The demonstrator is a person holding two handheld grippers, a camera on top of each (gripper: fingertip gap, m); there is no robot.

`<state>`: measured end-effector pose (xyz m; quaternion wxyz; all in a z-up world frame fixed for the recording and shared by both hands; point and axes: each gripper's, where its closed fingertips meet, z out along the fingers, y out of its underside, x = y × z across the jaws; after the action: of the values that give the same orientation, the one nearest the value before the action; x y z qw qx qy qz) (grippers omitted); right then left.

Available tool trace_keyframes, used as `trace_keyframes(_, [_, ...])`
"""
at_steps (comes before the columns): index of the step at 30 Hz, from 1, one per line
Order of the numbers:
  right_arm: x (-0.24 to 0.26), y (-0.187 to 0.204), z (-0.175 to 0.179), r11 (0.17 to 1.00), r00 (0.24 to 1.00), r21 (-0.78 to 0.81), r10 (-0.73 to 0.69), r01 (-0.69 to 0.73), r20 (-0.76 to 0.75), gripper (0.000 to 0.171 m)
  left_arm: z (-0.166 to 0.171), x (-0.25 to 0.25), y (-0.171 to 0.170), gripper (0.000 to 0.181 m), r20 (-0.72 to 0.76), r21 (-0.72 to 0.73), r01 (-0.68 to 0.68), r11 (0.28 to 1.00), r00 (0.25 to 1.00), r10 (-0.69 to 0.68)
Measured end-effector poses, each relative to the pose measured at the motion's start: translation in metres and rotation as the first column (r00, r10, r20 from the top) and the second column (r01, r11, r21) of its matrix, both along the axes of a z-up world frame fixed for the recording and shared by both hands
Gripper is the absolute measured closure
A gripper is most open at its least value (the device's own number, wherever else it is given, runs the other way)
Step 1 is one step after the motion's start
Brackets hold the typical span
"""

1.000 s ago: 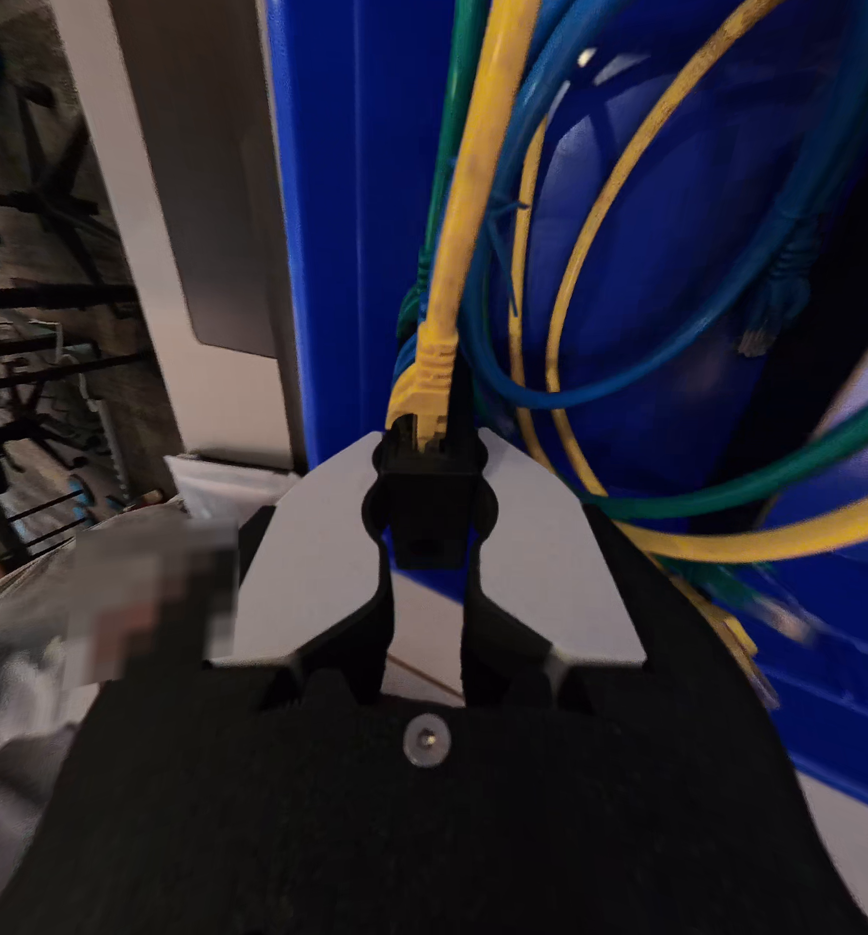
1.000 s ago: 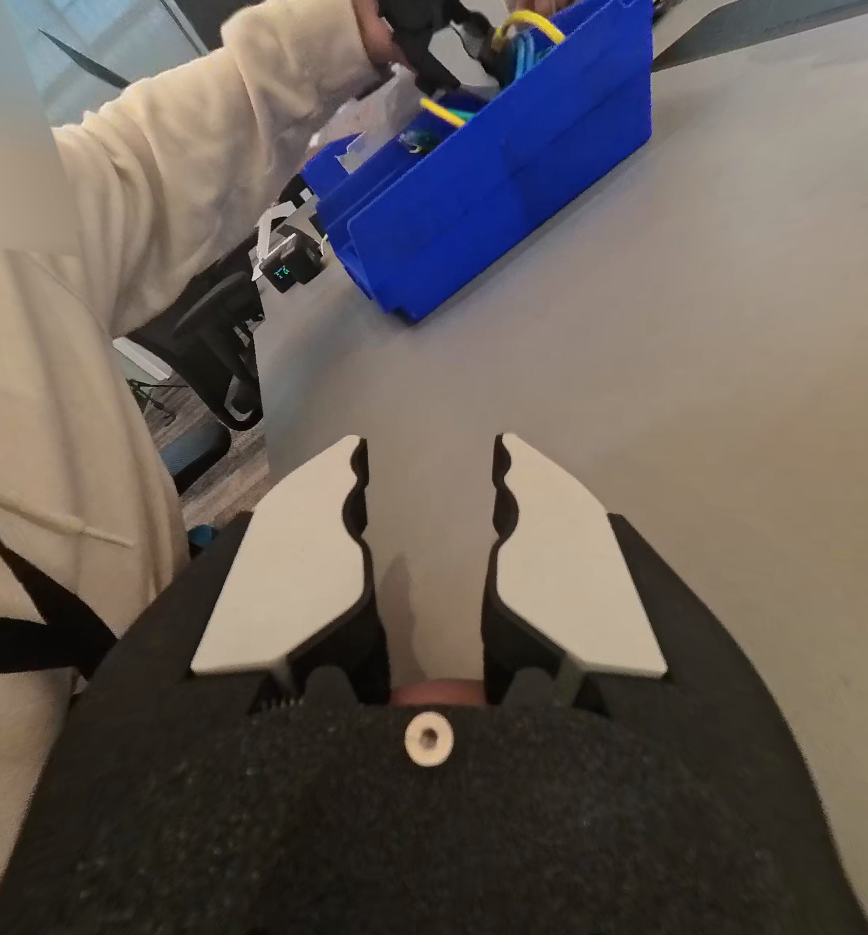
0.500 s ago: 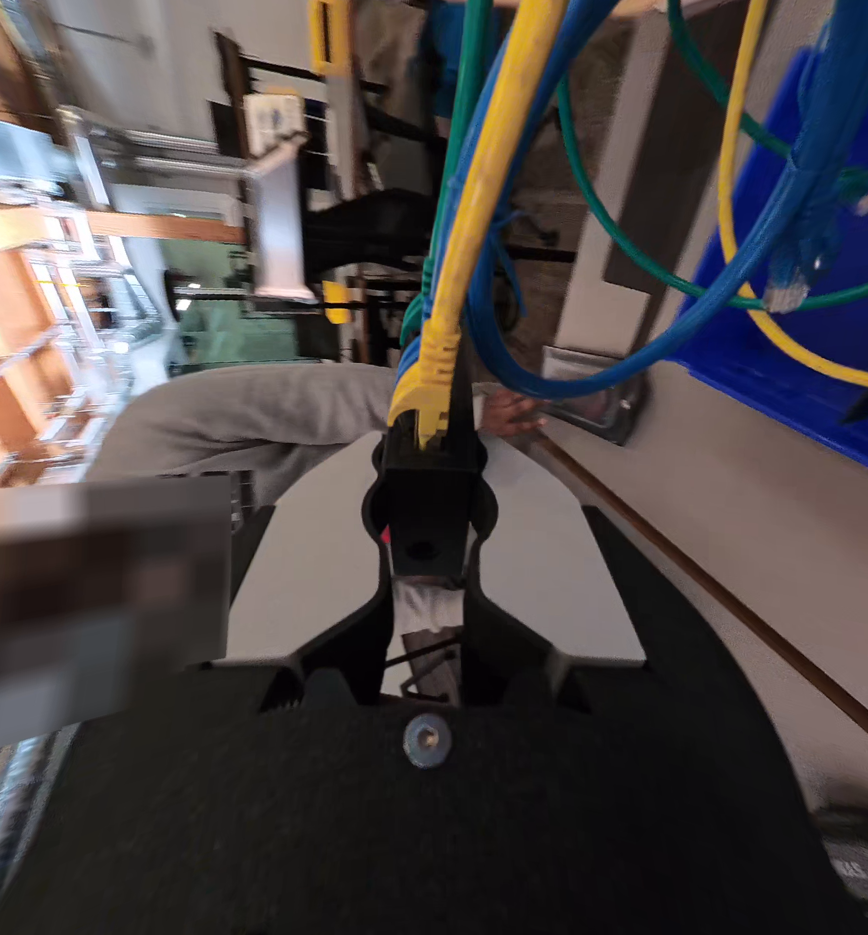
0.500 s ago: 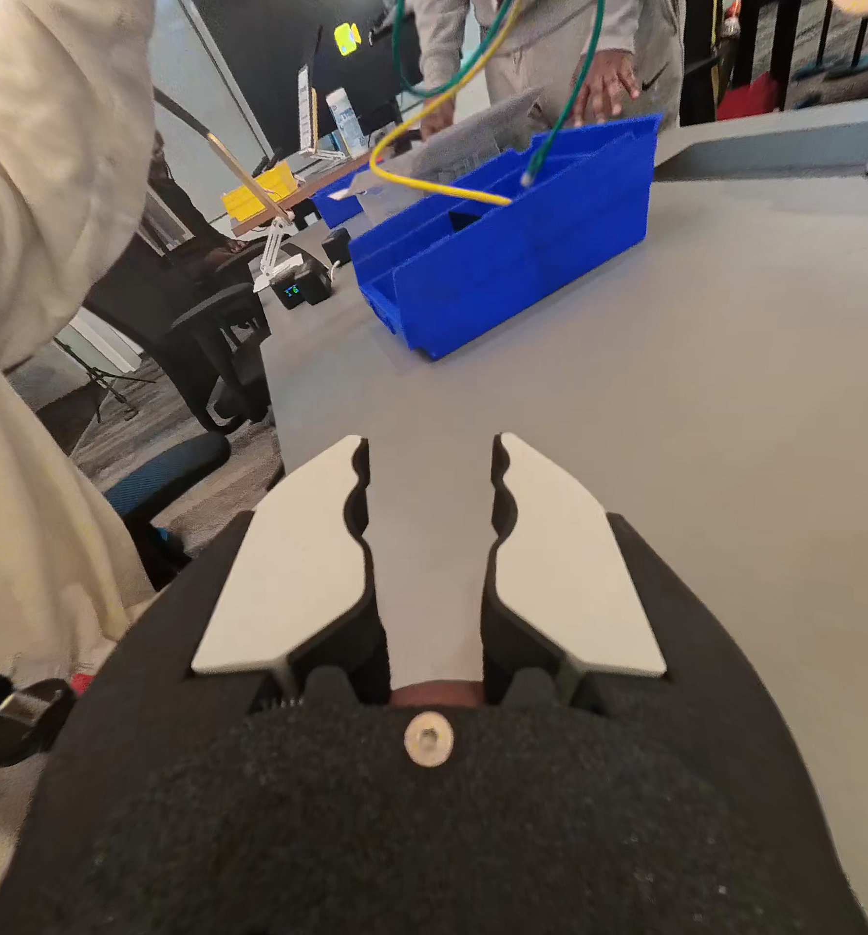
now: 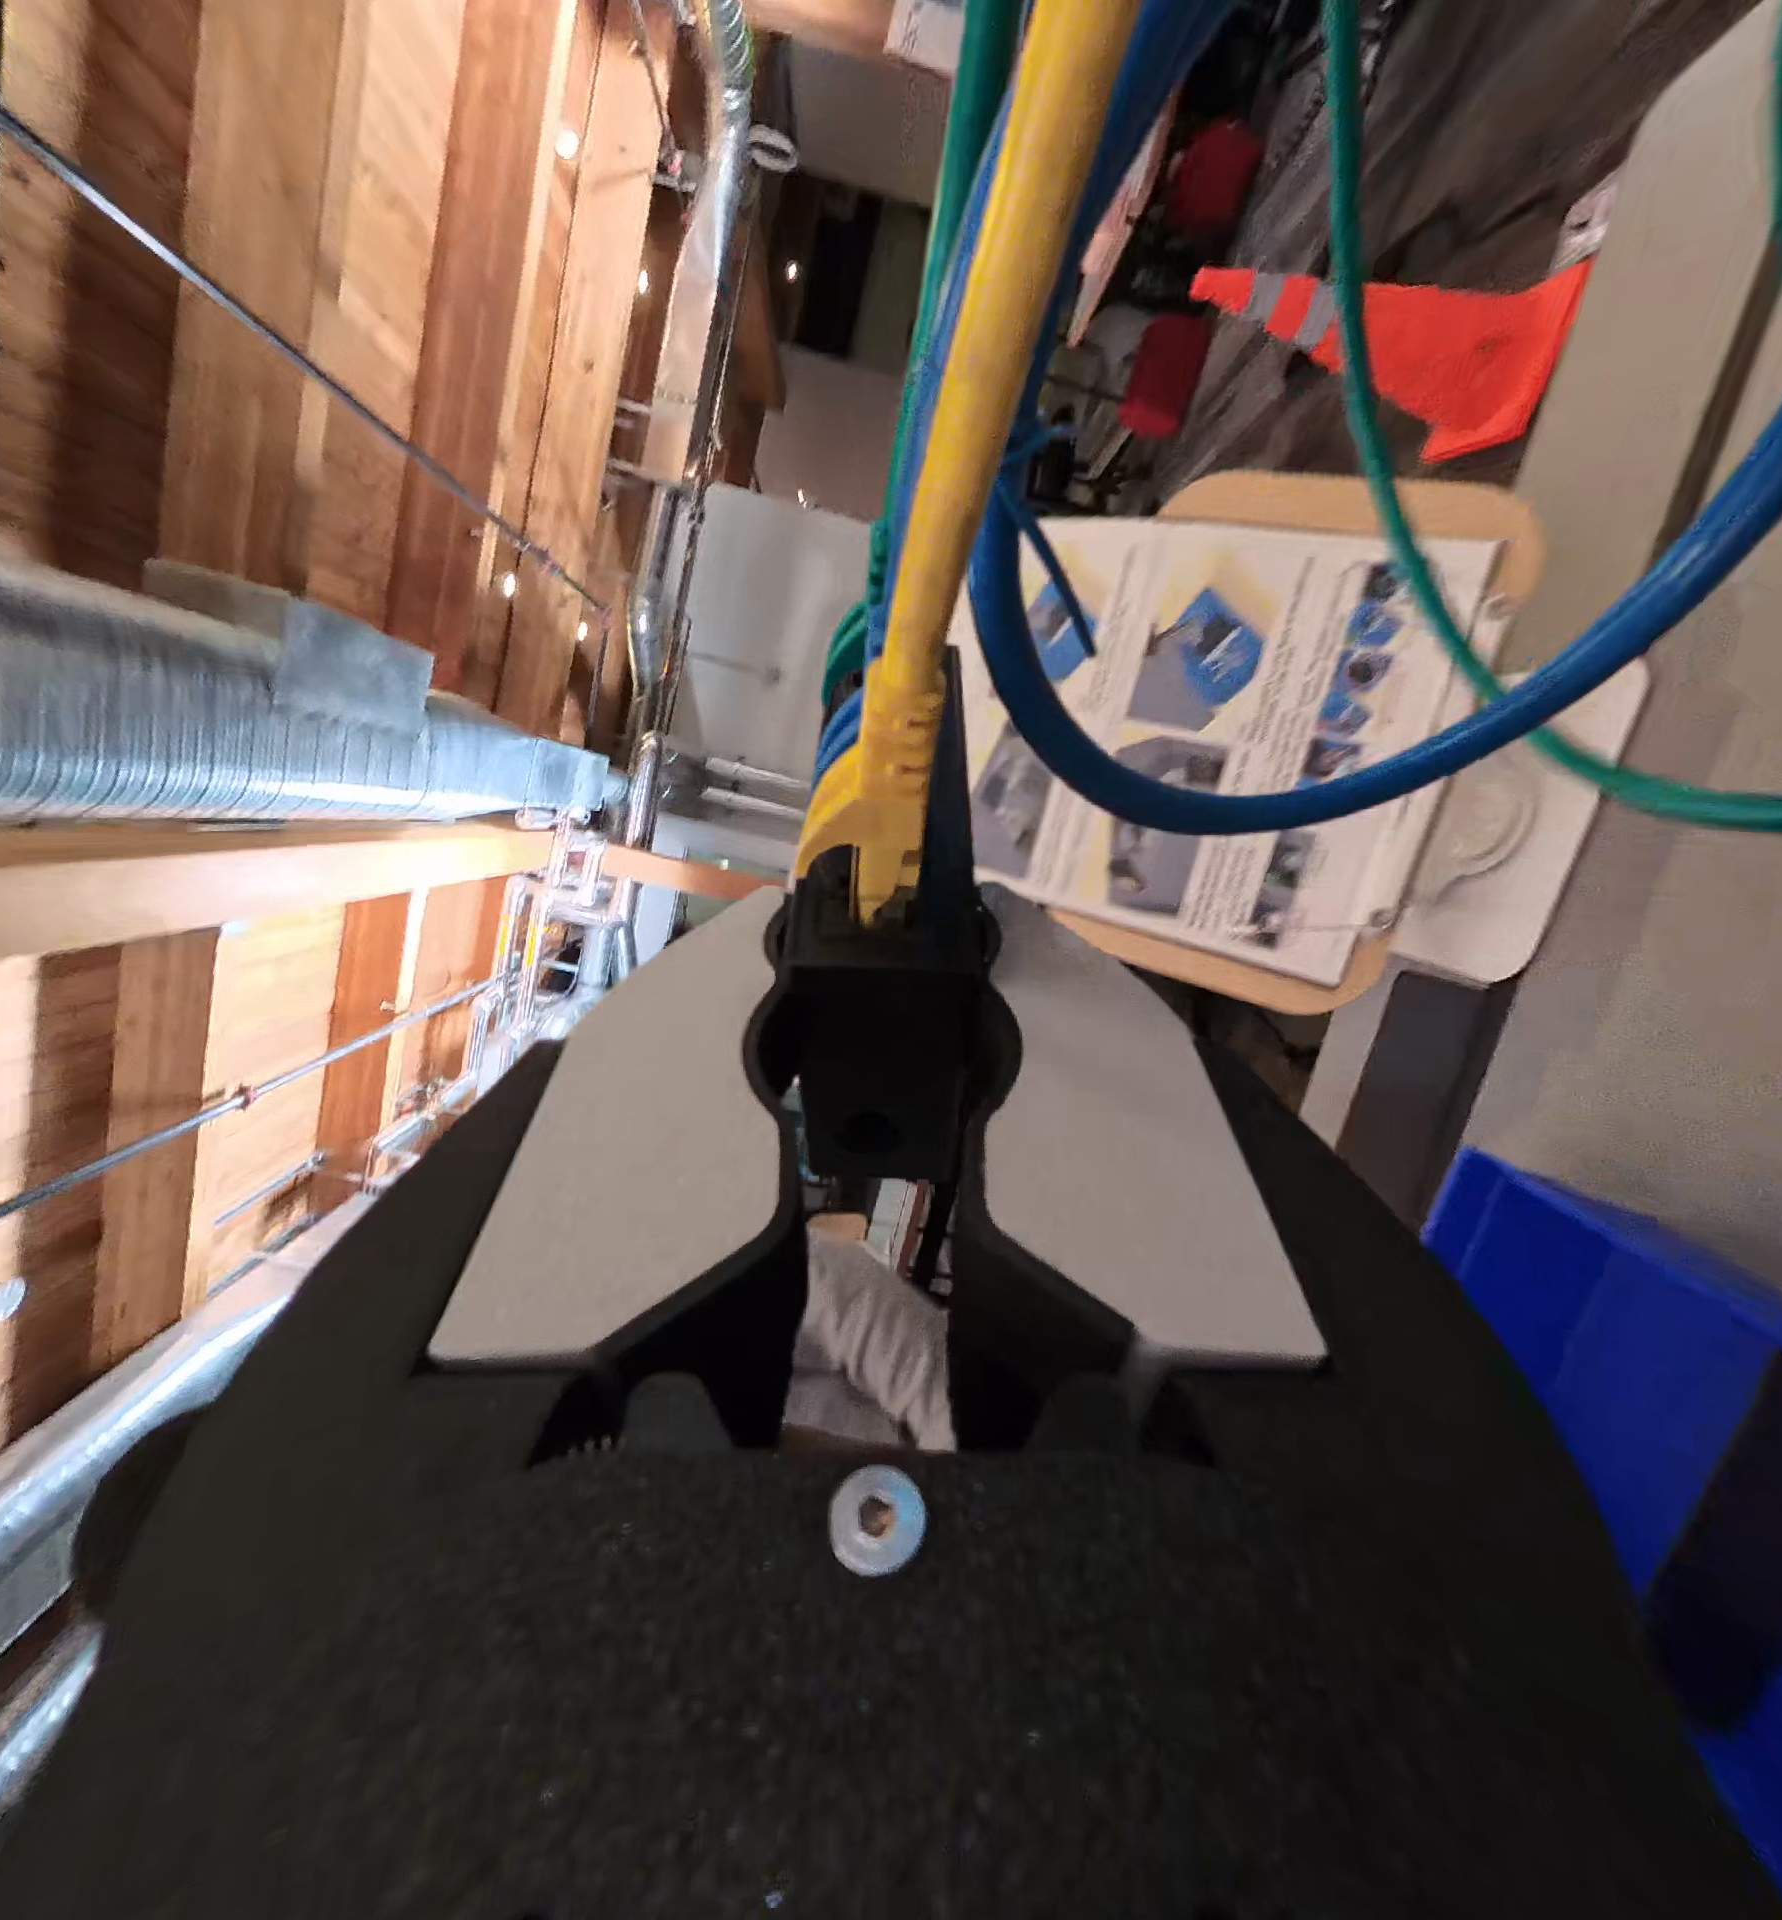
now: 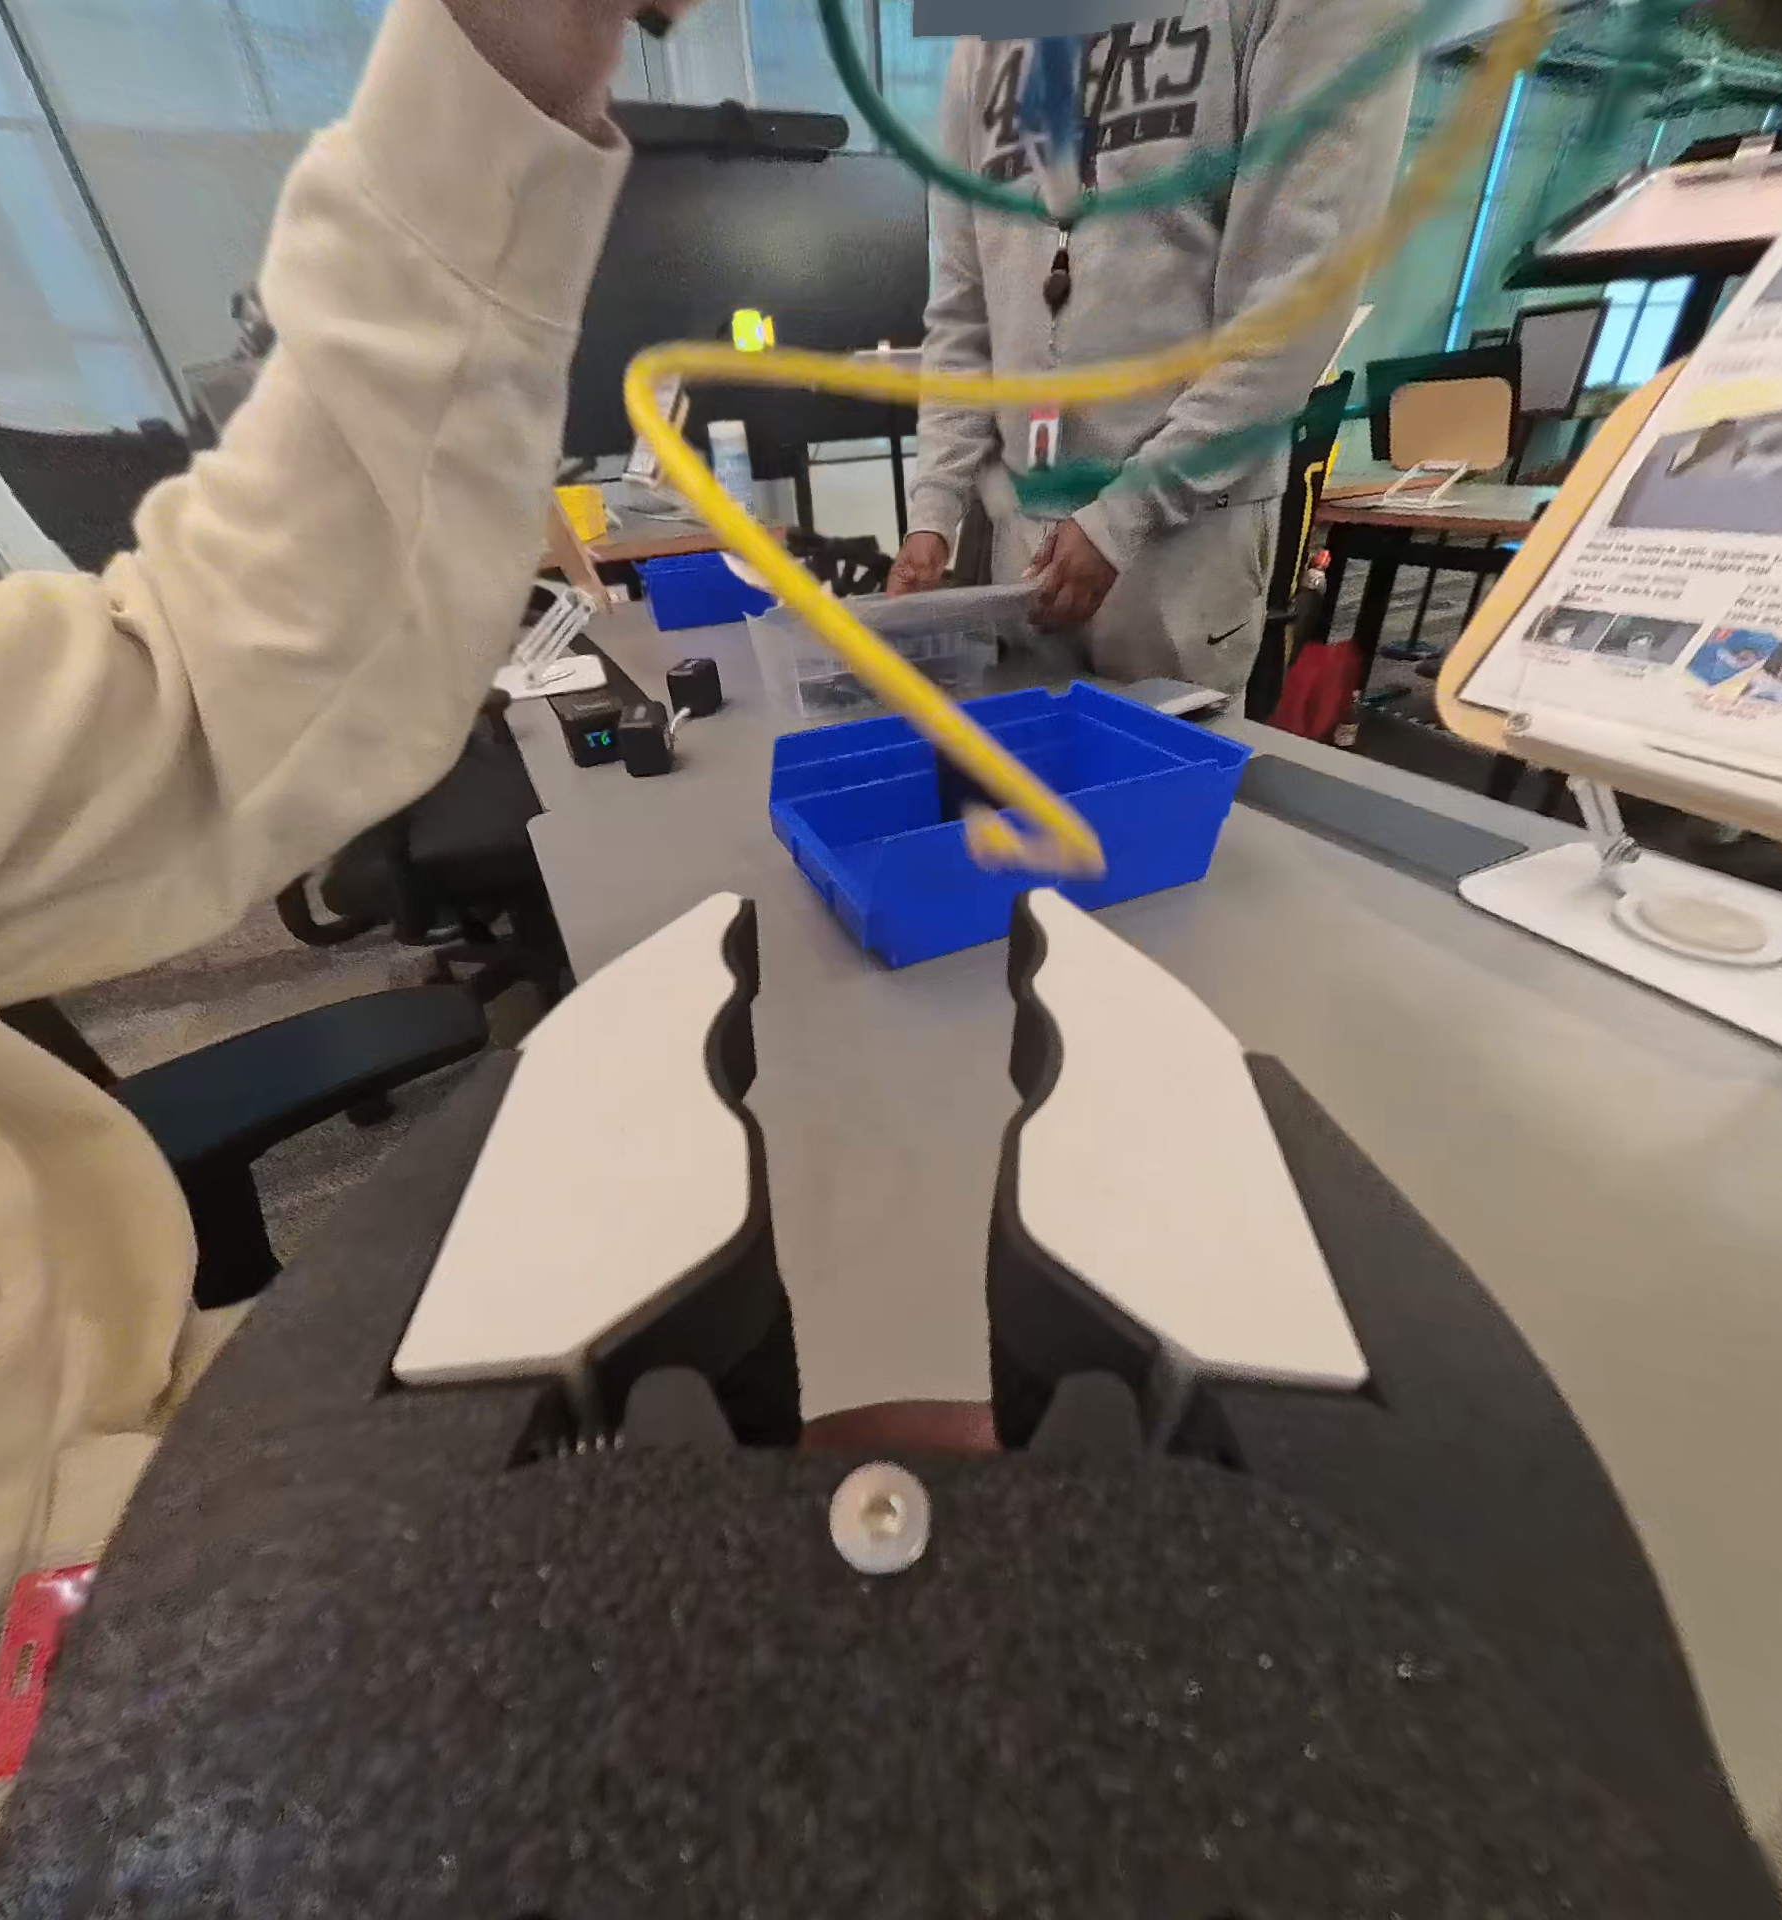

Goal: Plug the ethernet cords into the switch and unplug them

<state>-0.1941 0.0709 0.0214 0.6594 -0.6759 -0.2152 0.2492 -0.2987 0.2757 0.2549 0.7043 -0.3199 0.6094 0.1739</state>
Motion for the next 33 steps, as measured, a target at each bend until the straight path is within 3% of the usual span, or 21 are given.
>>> trace_keyframes(4, [-0.01,-0.015,0.001,1.0,0.996,0.027,0.0,-0.003,0.092,0.123,-0.074,0.047,-0.017,0.152,-0.082,-0.061,0.044,0.997,0.995,-0.049])
trace_keyframes(11, [-0.008,-0.015,-0.011,0.999,0.977,0.027,-0.029,0.023,0.211,0.126,-0.236,0.08,-0.004,0.152,-0.201,-0.304,0.011,0.953,0.977,-0.076])
trace_keyframes(14, [0.004,0.005,-0.014,0.999,0.958,0.009,-0.049,0.048,0.282,0.128,-0.296,0.079,-0.004,0.152,-0.23,-0.463,-0.015,0.886,0.968,-0.104])
trace_keyframes(17, [0.011,0.039,-0.016,0.998,0.915,-0.012,-0.051,0.06,0.399,0.129,-0.342,0.075,-0.012,0.153,-0.239,-0.641,-0.039,0.767,0.959,-0.151])
trace_keyframes(20, [-0.006,0.075,-0.024,0.999,0.831,-0.044,0.029,-0.006,0.555,0.128,-0.365,0.075,-0.022,0.153,-0.201,-0.744,-0.015,0.668,0.959,-0.203])
trace_keyframes(24, [-0.029,0.115,-0.049,0.984,0.634,-0.127,0.179,-0.127,0.753,0.13,-0.376,0.079,-0.033,0.152,-0.153,-0.817,0.023,0.576,0.954,-0.256])
trace_keyframes(27, [-0.037,0.133,-0.067,0.958,0.52,-0.228,0.286,-0.175,0.805,0.133,-0.372,0.08,-0.037,0.153,-0.136,-0.822,0.043,0.567,0.954,-0.269])
trace_keyframes(30, [-0.022,0.147,-0.089,0.954,0.433,-0.268,0.299,-0.132,0.85,0.135,-0.356,0.082,-0.046,0.153,-0.047,-0.815,0.142,0.562,0.95,-0.309])
trace_keyframes(33, [-0.021,0.148,-0.102,0.956,0.467,-0.242,0.292,-0.166,0.834,0.139,-0.352,0.08,-0.048,0.153,-0.104,-0.755,0.132,0.642,0.943,-0.317])
